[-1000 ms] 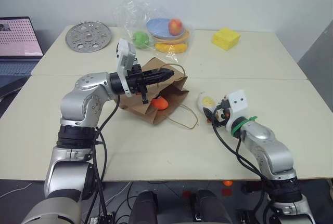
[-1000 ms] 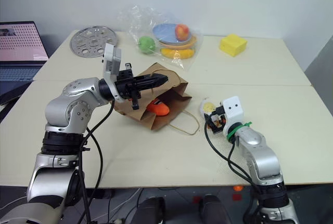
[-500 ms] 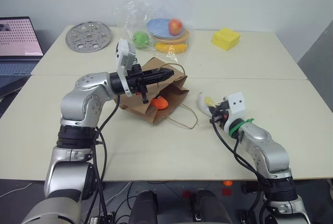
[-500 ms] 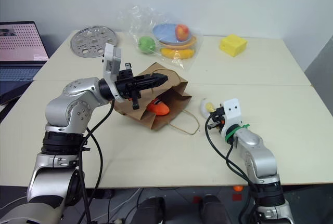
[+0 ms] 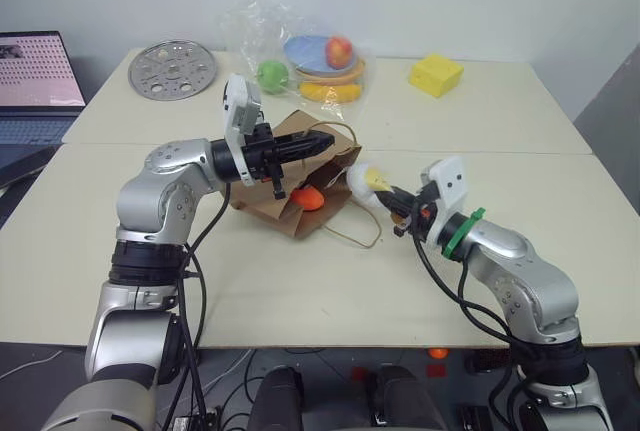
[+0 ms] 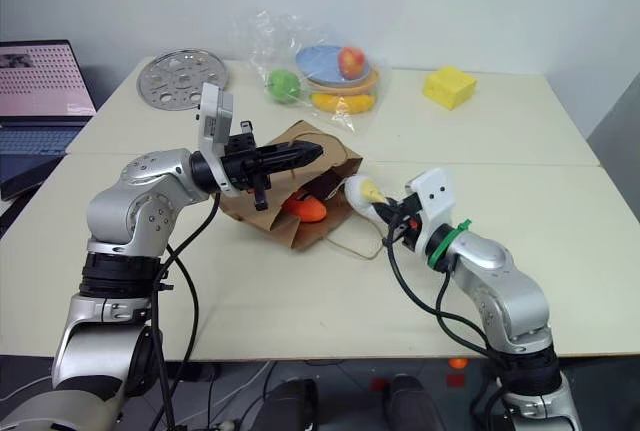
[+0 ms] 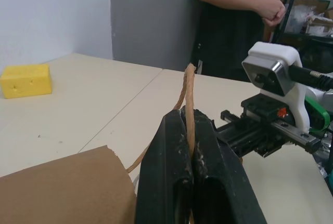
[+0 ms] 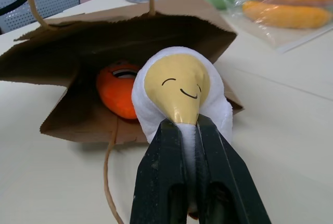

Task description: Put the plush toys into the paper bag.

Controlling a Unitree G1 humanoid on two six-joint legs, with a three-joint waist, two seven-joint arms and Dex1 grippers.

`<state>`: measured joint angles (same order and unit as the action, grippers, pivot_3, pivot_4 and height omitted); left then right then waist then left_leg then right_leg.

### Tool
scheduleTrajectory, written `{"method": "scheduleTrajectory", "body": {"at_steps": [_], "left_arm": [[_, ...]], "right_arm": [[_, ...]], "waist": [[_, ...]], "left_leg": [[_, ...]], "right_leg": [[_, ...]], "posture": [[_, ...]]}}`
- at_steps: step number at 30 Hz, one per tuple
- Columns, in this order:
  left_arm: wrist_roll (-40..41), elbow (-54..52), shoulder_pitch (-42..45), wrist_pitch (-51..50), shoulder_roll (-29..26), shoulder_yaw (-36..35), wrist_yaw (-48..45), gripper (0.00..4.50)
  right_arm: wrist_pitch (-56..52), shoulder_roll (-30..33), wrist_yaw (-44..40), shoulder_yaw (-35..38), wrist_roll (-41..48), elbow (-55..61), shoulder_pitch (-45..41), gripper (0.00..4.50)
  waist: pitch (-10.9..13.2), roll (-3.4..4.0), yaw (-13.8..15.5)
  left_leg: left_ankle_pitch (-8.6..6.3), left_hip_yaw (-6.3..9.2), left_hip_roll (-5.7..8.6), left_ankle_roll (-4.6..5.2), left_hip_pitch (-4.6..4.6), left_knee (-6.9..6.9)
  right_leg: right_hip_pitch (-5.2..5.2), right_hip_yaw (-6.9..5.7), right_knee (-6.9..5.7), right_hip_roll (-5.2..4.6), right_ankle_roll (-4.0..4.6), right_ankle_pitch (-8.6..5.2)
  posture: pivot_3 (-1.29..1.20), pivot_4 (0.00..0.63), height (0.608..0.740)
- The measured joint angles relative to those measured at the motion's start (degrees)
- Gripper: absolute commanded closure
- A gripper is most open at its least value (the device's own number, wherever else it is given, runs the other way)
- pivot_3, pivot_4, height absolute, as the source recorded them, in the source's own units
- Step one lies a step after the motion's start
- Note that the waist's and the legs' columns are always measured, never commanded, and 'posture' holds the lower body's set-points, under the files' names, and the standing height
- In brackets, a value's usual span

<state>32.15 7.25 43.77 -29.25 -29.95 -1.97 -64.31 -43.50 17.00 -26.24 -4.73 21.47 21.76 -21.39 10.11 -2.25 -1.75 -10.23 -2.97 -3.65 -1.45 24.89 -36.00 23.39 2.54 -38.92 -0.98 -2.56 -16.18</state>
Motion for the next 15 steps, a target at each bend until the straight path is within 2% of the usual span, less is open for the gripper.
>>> {"method": "scheduleTrajectory", "body": {"at_steps": [9,15], "left_arm": [[0.0,0.0,0.3,0.0,0.1,0.1,-0.1,4.50],[0.1,-0.1,0.4,-0.1,0.1,0.1,-0.3,4.50]], "right_arm": [[3.9,-3.8,-1.0,-5.4,-2.7,-10.6,-7.2,4.49],[11.1,-9.2,-0.8,-6.1,-5.8,-23.2,-14.6,4.49]], "waist": [[0.0,0.00,0.0],[0.0,0.00,-0.1]], "left_leg": [[0.00,0.01,0.00,0.00,0.00,0.00],[0.00,0.02,-0.02,0.00,0.00,0.00]], "right_leg": [[0.01,-0.02,-0.01,0.01,0.00,0.00],[0.02,-0.04,-0.03,0.01,0.00,0.01]], "posture": [[0.00,0.150,0.740],[0.00,0.150,0.740]]}}
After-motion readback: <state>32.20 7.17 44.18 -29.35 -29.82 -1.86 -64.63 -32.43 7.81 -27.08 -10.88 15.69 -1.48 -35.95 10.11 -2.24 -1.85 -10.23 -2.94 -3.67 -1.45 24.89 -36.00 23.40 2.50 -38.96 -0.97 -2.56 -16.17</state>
